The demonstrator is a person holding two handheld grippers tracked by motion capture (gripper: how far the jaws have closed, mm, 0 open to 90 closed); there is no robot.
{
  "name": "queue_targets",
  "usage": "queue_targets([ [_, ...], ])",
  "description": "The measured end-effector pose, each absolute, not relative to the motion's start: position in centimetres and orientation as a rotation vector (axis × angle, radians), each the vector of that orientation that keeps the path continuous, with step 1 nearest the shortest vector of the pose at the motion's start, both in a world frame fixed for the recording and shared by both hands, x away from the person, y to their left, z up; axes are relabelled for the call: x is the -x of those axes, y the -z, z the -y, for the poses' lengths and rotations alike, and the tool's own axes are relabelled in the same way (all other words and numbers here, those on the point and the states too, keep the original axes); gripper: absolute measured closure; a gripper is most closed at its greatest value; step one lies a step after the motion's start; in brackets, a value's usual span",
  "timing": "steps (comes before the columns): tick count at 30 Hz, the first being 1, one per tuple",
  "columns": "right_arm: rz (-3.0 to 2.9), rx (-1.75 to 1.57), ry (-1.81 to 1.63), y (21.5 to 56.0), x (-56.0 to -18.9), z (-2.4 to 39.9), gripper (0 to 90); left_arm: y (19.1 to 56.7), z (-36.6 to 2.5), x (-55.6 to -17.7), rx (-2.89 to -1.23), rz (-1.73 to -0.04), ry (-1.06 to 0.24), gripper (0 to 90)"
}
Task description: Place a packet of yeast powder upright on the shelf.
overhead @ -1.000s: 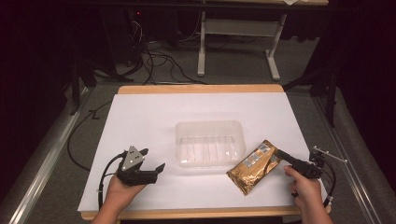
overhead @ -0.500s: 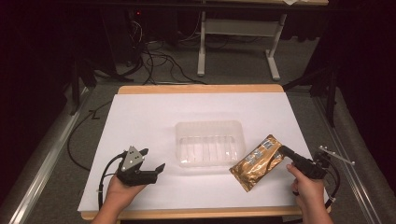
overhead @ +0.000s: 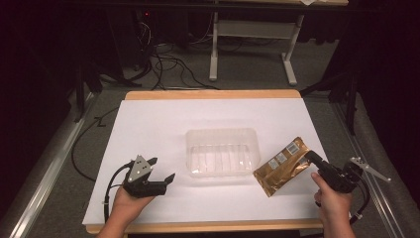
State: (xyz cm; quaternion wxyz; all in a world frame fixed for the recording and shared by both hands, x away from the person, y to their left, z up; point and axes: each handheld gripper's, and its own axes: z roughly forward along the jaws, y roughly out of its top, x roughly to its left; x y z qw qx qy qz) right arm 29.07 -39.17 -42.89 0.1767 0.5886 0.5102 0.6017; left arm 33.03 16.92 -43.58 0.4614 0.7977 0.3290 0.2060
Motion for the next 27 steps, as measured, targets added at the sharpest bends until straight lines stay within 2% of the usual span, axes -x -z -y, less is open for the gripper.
queue_targets([
  [15,-1.359,-1.57,-1.771,40.6,-28.2,39.2,90.0,43.6,-16.9,-33.1,-1.97,-0.807,-0.507,18.3],
  [27,-1.342,-1.415,-1.678,37.3,-27.3,38.4,90.0,43.4,-17.1,-32.9,-1.945,-0.813,-0.522,18.3],
])
